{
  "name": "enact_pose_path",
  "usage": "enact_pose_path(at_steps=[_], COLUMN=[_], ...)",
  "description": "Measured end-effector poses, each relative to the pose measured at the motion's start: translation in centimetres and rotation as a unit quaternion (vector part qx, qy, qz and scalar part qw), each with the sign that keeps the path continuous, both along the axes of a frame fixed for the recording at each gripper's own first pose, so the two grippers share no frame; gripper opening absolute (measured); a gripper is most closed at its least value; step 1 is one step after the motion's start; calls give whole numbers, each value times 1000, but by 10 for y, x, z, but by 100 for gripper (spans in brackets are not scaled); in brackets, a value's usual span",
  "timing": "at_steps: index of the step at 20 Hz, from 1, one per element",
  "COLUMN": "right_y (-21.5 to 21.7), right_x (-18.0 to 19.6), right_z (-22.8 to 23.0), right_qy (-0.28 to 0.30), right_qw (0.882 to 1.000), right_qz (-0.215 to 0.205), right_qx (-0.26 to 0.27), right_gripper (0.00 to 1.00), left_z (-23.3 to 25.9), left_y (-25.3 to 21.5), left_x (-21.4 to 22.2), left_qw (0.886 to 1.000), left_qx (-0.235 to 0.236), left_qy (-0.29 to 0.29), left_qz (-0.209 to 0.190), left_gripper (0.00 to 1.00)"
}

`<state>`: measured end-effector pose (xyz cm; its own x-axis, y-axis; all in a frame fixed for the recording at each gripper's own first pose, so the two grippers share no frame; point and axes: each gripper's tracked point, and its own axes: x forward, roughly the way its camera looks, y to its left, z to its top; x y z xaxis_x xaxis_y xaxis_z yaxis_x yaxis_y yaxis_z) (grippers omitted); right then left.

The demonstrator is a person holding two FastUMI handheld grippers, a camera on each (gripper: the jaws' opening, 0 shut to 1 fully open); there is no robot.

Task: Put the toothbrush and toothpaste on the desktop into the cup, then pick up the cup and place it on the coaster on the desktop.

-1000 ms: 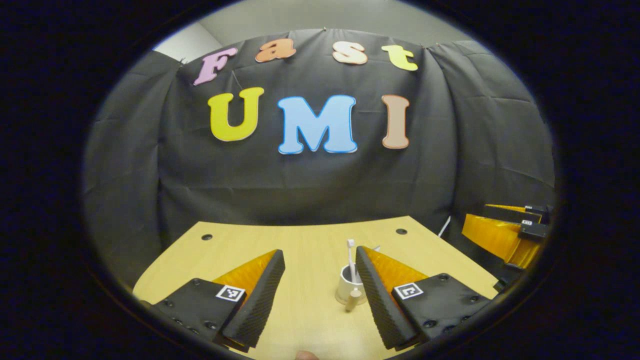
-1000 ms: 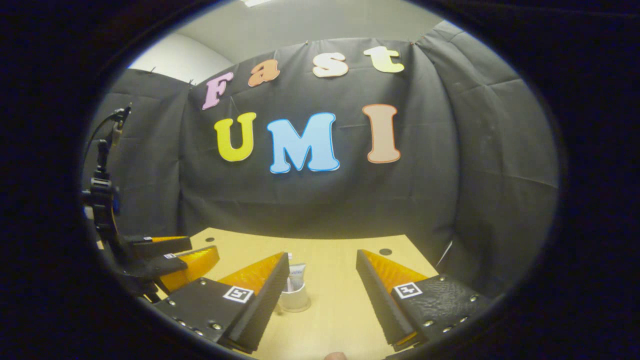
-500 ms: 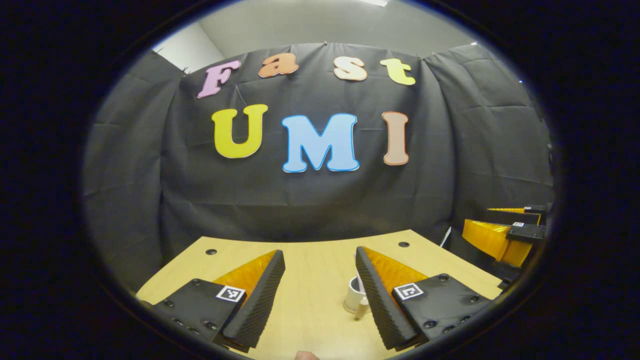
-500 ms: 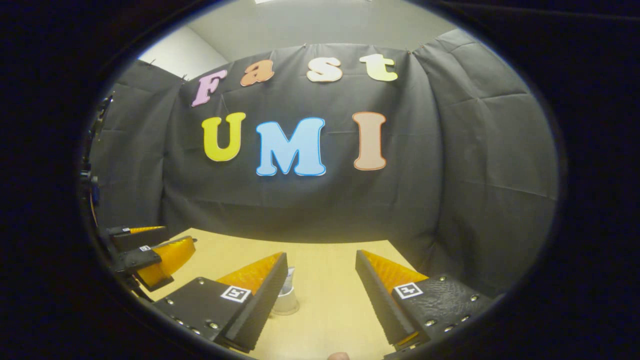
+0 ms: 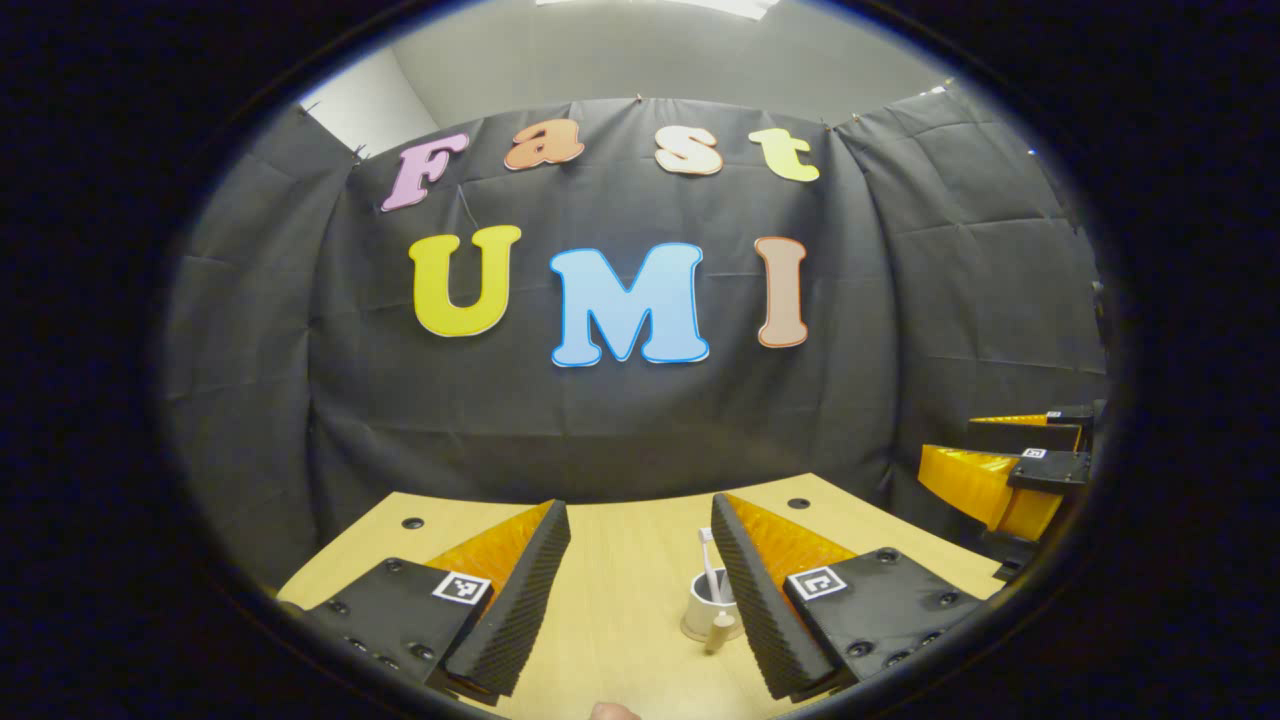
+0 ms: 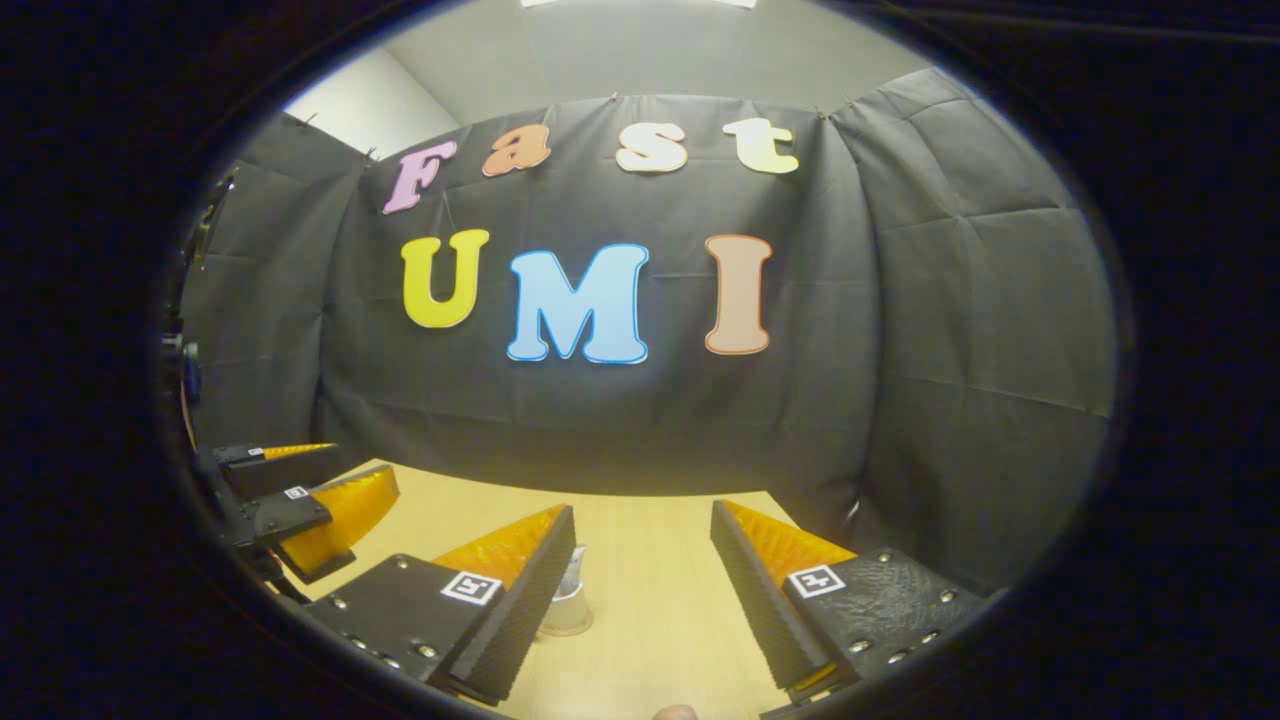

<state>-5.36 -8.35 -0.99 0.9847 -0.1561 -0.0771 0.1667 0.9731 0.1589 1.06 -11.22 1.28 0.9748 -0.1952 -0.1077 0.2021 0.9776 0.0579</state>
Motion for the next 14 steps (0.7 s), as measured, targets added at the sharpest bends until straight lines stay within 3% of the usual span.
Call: enact_pose_path(at_steps=[6, 8, 14], right_y=[-37, -50, -84], right_x=[3, 1, 0], right_z=[-9, -11, -17], right_qy=[-7, -6, -14], right_qw=[1000, 1000, 999], right_qz=[17, 24, 39], right_qx=[9, 8, 16], right_gripper=[86, 92, 88], left_z=[6, 8, 9], left_y=[-28, -40, -74], left_x=[-1, -3, -3], left_qw=[999, 998, 997], left_qx=[-2, 2, 0], left_qy=[-26, -32, -35], left_qz=[34, 48, 71], left_gripper=[93, 92, 92])
